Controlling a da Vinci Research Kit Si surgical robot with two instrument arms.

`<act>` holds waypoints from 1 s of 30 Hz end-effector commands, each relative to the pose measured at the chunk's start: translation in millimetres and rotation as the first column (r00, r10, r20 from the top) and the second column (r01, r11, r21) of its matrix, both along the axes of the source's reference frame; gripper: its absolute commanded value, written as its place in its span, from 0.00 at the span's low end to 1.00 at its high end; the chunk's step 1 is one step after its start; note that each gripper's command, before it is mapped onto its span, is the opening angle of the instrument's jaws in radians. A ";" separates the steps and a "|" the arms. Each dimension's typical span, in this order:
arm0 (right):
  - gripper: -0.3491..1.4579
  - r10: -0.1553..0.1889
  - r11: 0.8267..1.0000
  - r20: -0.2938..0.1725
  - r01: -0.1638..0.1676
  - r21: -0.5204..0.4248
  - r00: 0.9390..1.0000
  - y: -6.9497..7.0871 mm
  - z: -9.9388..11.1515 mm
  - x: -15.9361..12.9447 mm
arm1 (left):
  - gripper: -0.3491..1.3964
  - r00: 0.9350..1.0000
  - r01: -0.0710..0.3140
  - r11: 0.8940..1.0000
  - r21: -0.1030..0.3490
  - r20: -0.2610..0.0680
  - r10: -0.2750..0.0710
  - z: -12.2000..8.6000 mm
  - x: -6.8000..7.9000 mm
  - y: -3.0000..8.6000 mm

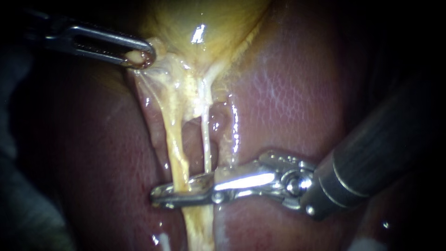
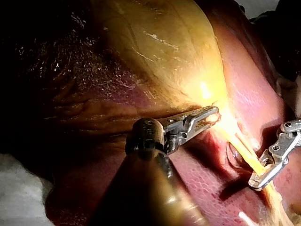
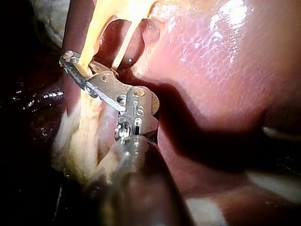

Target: Going back first clip left tube

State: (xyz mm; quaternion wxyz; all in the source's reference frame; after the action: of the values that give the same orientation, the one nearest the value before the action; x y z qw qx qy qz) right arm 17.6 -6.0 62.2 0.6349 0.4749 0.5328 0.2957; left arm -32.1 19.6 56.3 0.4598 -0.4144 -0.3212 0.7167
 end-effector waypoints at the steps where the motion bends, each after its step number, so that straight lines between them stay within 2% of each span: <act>1: 0.00 0.000 1.000 0.000 0.000 0.000 1.000 -0.1 0.0 0.1 | 0.00 1.000 0.000 1.000 0.000 0.000 0.000 0.0 0.0 0.0; 3: 0.20 -0.001 0.999 -0.010 0.001 -0.035 1.000 -0.2 0.1 0.4 | 0.00 1.000 0.000 1.000 0.000 0.000 0.000 0.0 0.0 0.0; 5: 0.35 -0.001 0.998 -0.018 0.000 -0.064 1.000 -0.2 0.2 0.8 | 0.00 1.000 0.000 1.000 0.000 0.000 0.000 0.0 0.0 0.0; 7: 0.43 -0.004 0.992 -0.023 0.001 -0.129 1.000 0.0 0.3 1.4 | 0.00 1.000 0.000 1.000 0.000 0.000 0.000 0.0 0.0 0.0; 9: 0.45 0.006 0.984 -0.005 -0.007 -0.177 1.000 0.2 0.5 1.9 | 0.00 1.000 0.000 1.000 0.000 0.000 0.000 0.0 0.1 0.0; 13: 0.47 0.050 0.964 0.050 -0.035 -0.262 0.997 0.4 0.8 1.7 | 0.00 1.000 0.000 1.000 0.000 0.000 0.000 0.1 0.1 0.1; 17: 0.47 0.058 0.947 0.079 -0.030 -0.320 0.995 1.0 1.3 1.0 | 0.00 1.000 0.000 1.000 0.000 0.000 0.000 0.1 0.1 0.1; 23: 0.47 0.055 0.932 0.074 -0.025 -0.361 0.996 1.8 1.7 -0.6 | 0.00 1.000 -0.001 1.000 0.000 0.000 0.001 0.1 0.2 0.1; 26: 0.47 0.045 0.918 0.064 -0.016 -0.395 0.997 1.9 1.3 -1.7 | 0.00 1.000 -0.001 1.000 0.000 0.001 0.001 0.1 0.2 0.1; 30: 0.47 0.036 0.875 0.054 -0.006 -0.485 0.998 2.6 -0.4 -4.0 | 0.00 1.000 -0.001 1.000 0.000 0.001 0.001 0.1 0.3 0.1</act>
State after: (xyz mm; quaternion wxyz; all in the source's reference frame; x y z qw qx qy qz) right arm 12.5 -2.9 61.0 0.7534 0.2737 0.5753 0.1629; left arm -31.9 19.7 56.4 0.4595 -0.4143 -0.3216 0.7168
